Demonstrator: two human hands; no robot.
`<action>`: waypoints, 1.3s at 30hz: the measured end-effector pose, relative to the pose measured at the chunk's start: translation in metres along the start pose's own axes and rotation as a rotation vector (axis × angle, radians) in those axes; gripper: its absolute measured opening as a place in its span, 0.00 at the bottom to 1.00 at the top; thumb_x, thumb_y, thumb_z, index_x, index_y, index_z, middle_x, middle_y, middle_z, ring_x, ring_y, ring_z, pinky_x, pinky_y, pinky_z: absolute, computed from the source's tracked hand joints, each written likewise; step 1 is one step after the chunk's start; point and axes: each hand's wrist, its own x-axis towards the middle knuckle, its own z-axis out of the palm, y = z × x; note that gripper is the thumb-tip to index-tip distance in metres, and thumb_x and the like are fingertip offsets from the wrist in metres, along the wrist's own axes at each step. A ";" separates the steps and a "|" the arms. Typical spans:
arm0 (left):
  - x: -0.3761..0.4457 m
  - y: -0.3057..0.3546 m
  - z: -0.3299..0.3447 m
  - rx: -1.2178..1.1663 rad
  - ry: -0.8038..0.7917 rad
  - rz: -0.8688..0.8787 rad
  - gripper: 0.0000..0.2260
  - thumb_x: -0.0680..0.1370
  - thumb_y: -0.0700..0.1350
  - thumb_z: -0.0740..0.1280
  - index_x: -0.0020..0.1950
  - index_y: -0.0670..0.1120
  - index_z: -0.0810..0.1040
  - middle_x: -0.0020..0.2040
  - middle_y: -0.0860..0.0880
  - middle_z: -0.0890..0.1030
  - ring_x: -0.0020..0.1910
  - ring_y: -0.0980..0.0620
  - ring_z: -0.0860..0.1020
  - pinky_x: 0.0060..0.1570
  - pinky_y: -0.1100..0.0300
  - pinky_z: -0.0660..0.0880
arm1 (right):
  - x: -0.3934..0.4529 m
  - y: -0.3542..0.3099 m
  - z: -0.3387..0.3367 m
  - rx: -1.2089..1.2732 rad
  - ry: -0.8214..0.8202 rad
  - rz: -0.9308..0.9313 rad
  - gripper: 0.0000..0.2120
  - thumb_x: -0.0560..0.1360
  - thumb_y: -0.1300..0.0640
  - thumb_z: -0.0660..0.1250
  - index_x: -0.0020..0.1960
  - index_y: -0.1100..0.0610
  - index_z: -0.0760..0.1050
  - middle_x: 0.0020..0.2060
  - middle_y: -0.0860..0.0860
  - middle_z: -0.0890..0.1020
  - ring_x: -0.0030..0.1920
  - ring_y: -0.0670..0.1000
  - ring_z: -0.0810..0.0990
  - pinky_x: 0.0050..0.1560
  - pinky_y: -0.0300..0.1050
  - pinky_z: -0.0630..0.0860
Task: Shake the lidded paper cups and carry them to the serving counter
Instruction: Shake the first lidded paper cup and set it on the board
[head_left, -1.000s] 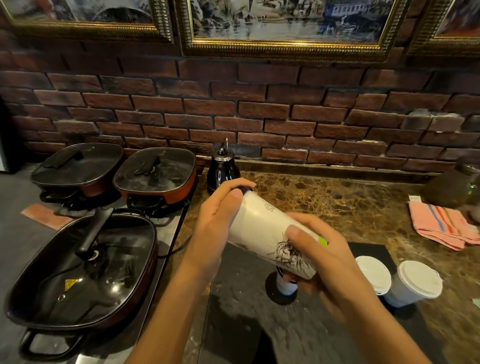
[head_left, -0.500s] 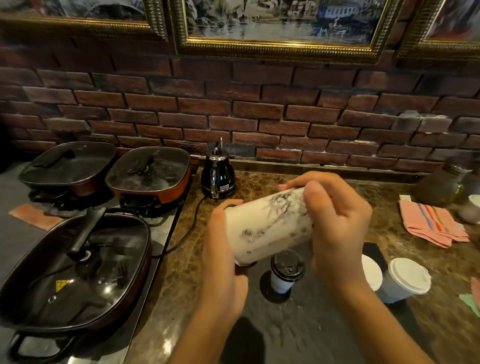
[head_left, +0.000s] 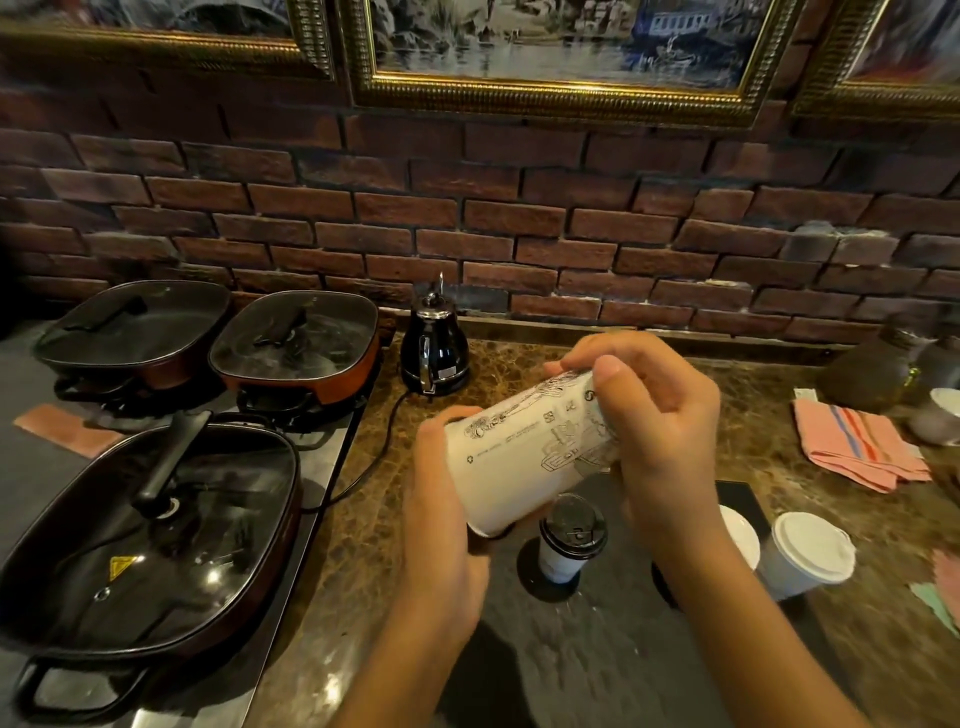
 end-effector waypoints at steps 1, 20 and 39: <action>-0.002 -0.001 0.000 0.113 0.033 0.186 0.15 0.83 0.58 0.55 0.60 0.54 0.77 0.53 0.52 0.84 0.51 0.49 0.84 0.34 0.54 0.80 | -0.003 0.003 0.001 0.068 0.054 0.045 0.08 0.76 0.58 0.63 0.45 0.55 0.81 0.42 0.57 0.84 0.47 0.62 0.83 0.43 0.64 0.79; -0.017 0.008 0.012 0.322 -0.024 0.512 0.14 0.81 0.54 0.54 0.63 0.56 0.72 0.53 0.58 0.78 0.53 0.54 0.81 0.32 0.63 0.76 | -0.005 -0.016 0.000 0.256 0.169 0.173 0.10 0.77 0.58 0.61 0.41 0.55 0.80 0.38 0.53 0.83 0.42 0.55 0.84 0.37 0.49 0.79; -0.020 -0.008 0.010 0.342 -0.088 0.539 0.15 0.80 0.52 0.51 0.62 0.53 0.72 0.49 0.60 0.80 0.51 0.57 0.82 0.27 0.64 0.76 | -0.022 -0.012 -0.007 0.360 0.315 0.359 0.17 0.77 0.62 0.61 0.35 0.52 0.81 0.37 0.53 0.85 0.44 0.55 0.86 0.41 0.51 0.80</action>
